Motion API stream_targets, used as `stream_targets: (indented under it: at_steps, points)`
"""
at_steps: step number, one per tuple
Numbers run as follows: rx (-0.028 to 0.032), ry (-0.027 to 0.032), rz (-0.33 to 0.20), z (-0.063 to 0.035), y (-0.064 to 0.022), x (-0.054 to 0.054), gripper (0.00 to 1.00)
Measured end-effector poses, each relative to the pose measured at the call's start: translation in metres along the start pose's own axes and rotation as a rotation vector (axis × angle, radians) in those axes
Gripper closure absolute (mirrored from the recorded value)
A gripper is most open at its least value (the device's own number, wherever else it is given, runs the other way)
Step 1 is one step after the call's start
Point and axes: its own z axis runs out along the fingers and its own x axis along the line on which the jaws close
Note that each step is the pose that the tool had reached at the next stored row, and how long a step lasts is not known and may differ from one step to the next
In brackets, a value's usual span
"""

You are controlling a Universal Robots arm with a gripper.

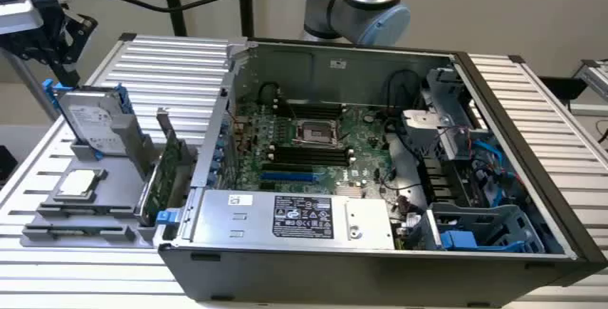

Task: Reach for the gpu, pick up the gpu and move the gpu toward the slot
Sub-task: 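Reach for the gpu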

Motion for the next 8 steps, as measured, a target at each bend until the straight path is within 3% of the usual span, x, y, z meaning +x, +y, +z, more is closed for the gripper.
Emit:
stream_targets:
  at_steps: [8]
  points:
    - [0.0000, 0.0000, 0.000, 0.0000, 0.0000, 0.0000, 0.89]
